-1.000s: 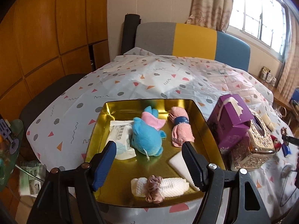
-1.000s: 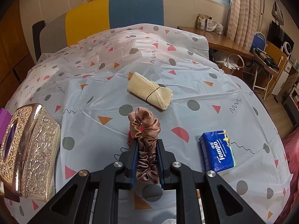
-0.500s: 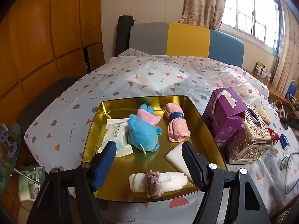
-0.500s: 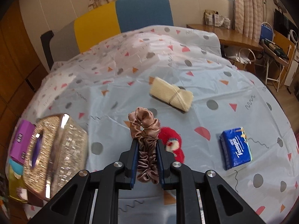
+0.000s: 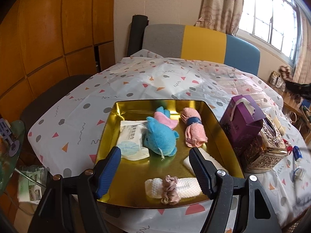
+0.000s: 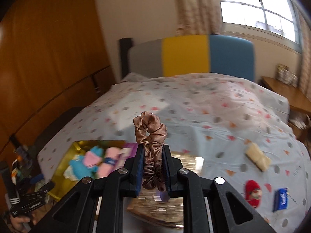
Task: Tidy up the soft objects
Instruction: 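Carry the brown scrunchie into the gold tray and open the right gripper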
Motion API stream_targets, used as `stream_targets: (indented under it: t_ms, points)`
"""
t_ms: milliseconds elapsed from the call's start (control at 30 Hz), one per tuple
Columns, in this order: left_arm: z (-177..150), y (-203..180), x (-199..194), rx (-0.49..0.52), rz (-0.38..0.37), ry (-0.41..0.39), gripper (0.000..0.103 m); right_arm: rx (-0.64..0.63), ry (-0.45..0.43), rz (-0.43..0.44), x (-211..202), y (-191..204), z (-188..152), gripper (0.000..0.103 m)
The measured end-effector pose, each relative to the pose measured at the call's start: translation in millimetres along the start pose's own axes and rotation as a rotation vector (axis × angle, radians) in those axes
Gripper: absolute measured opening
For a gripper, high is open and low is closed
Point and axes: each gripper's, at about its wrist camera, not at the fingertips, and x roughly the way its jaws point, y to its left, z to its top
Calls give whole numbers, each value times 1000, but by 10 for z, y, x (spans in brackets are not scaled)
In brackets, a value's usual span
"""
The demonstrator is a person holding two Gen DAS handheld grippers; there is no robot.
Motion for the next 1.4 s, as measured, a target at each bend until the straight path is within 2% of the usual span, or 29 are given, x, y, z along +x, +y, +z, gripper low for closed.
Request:
stream_targets:
  t_ms: [100,233,400,500,567,600,633,733,833,1133,1400]
  points:
    - [9,95,-15,-25,13,-7,73,-91,52,74,195,505,-97,17]
    - [-4,212,-35,-47,30,-12,73,-141,132,169,513,966,-296,17]
    - [-33,347,-21,-76,52,-3,73,-138,288,258,1013,1255,-600,17]
    - [-50,438,-7,-98,64,2,74,-113,376,260,1335,1341,-779,18]
    - [-60,480,4,-106,71,3,74,-95,419,271,1471,1364,-873,23]
    - [-65,497,13,-110,76,4,75,-81,426,267,1508,1368,-907,30]
    - [-73,514,30,-113,81,9,75,-63,427,265,1520,1349,-918,37]
    - [-94,528,55,-115,84,17,75,-22,414,270,1510,1302,-902,47]
    - [-97,498,71,-109,82,21,75,-35,386,261,1418,1279,-860,58]
    - [-54,371,-3,-68,72,-2,75,-60,298,207,1121,1176,-731,59]
    - [-47,267,-47,-40,62,-7,75,-89,172,101,730,953,-599,59]
